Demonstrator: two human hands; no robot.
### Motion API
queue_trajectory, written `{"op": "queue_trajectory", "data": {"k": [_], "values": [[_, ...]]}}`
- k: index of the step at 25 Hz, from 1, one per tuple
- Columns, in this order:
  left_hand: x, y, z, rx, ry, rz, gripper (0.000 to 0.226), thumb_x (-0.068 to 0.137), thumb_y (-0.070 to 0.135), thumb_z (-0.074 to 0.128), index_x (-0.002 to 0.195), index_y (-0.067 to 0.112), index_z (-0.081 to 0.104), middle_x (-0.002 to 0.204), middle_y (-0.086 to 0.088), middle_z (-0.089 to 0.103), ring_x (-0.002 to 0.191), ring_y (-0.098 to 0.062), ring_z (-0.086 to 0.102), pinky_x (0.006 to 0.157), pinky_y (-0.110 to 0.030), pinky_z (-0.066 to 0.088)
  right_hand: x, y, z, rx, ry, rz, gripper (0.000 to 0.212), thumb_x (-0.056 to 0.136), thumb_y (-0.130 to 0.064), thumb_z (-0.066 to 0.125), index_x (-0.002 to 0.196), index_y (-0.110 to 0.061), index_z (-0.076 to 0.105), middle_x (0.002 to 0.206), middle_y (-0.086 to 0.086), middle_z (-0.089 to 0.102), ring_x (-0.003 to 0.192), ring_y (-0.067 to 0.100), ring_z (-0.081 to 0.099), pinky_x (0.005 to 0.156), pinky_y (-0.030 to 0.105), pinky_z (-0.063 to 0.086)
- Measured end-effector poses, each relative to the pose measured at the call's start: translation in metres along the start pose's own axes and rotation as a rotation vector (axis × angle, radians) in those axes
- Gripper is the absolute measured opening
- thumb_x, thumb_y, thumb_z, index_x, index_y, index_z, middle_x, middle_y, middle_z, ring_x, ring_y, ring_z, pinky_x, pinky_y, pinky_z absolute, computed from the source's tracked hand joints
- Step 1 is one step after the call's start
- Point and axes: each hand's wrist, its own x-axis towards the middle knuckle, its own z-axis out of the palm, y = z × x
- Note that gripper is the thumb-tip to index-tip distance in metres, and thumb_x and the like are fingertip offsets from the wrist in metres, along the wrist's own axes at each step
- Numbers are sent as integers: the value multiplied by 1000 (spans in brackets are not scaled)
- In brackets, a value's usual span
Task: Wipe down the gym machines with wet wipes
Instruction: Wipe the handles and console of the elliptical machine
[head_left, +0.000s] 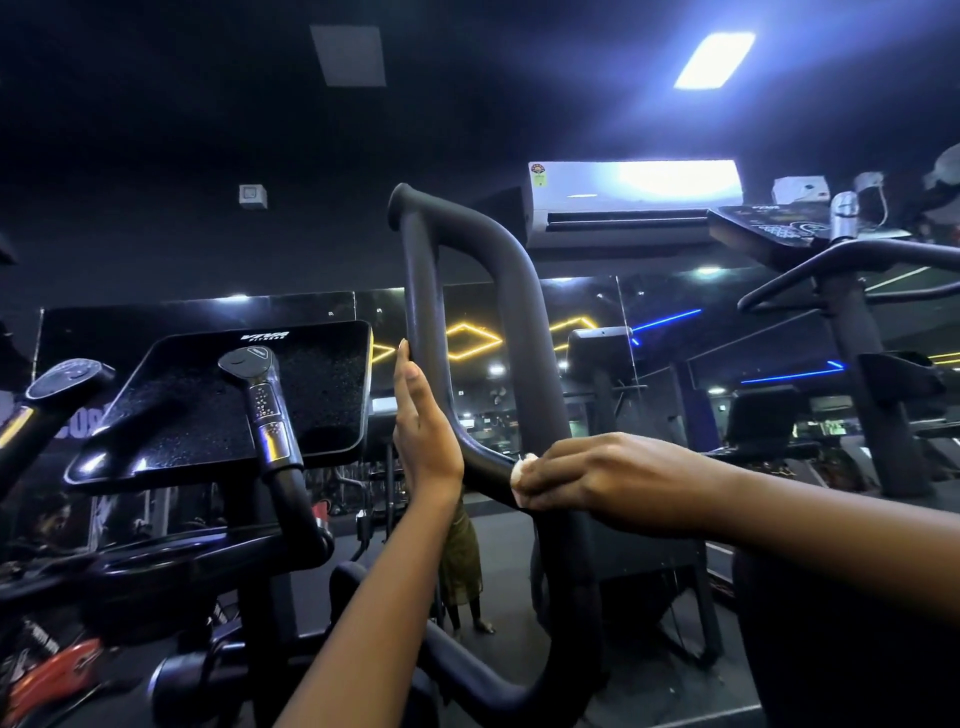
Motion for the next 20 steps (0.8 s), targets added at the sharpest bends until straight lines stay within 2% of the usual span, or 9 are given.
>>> {"op": "queue_trajectory", "data": {"k": [4,6,8,10,12,15,17,18,20], "values": [[-4,10,0,-22,-2,-18,101,62,68,13,149,18,27,98,22,46,47,31,38,52,5,34,2,-4,-10,-27,12,2,36,87,-16,39,100,-12,72,107,-2,68,93,18,64,69,31,56],[-4,10,0,-24,6,1,102,63,70,13,149,16,27,120,15,42,53,35,37,56,7,33,15,-8,1,-34,76,25,33,89,-18,43,103,-10,71,108,1,67,96,19,64,74,30,56],[-5,10,0,-9,3,12,102,66,74,12,149,16,26,124,16,36,60,39,36,59,9,31,19,-15,17,-111,84,37,32,88,-14,44,103,-8,71,110,3,66,99,20,63,66,29,57],[-5,10,-2,-4,-6,0,97,67,67,14,149,16,26,103,22,45,52,34,37,56,7,32,5,-17,28,-198,90,42,32,88,-10,42,102,-9,71,108,3,67,96,20,64,56,27,56],[-5,11,-2,15,2,-5,97,64,64,15,149,16,26,77,22,31,46,31,38,52,5,34,-11,-19,30,-203,89,26,32,89,-8,41,104,-8,70,109,4,66,96,21,64,54,28,55],[-3,8,-3,42,-18,-16,88,72,63,15,149,21,24,80,23,31,47,29,39,51,4,34,-17,-17,19,-136,183,52,29,87,-11,45,101,-10,71,106,0,67,93,17,64,69,25,55],[2,3,-6,87,-59,-36,62,93,51,18,150,26,22,103,22,43,65,27,47,58,4,35,-10,-6,5,-8,355,180,26,85,-11,51,98,-11,73,103,-1,69,91,14,64,77,26,53],[6,1,-8,114,-78,-46,54,98,46,21,150,29,21,120,17,45,87,21,51,69,1,35,-5,4,-2,50,456,250,23,85,-12,55,97,-11,74,102,0,70,92,12,64,80,27,53],[22,-1,-11,166,-102,-45,52,99,46,27,149,31,22,145,5,39,123,-9,47,90,-20,34,11,28,-15,126,610,339,19,83,-13,61,96,-10,74,100,1,71,94,9,65,84,25,52]]}}
